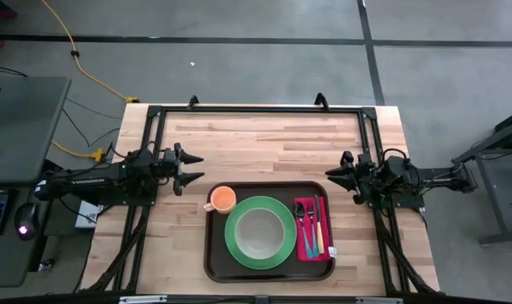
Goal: Set up tray
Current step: Return to Home Position
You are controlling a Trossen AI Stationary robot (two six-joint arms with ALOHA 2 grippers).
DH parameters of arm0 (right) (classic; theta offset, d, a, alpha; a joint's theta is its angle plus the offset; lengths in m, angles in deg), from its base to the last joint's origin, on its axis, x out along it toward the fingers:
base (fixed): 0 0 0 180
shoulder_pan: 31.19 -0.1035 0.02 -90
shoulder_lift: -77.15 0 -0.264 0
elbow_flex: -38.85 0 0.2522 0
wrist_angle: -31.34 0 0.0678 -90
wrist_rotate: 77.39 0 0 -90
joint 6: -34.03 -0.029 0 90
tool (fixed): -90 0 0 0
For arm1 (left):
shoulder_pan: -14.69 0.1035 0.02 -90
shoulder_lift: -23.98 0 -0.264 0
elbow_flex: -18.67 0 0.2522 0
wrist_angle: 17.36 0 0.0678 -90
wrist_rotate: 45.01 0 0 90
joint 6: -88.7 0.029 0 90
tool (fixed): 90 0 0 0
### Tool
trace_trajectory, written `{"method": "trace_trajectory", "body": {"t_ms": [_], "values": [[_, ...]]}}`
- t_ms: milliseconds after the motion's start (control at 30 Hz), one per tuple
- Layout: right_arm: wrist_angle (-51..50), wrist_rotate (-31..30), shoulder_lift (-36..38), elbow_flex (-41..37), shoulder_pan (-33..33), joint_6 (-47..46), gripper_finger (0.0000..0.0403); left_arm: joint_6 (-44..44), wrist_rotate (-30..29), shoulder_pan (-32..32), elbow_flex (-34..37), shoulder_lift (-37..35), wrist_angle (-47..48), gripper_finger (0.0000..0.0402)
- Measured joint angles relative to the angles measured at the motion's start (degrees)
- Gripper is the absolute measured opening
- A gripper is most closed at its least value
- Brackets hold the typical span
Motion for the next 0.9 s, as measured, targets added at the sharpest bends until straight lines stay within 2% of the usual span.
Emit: {"method": "trace_trajectory", "body": {"t_ms": [900], "values": [[0.0,0.0,0.0,0.0,0.0,0.0,0.0075,0.0,-0.1,0.0,-0.2,0.0,0.6,0.0294]]}}
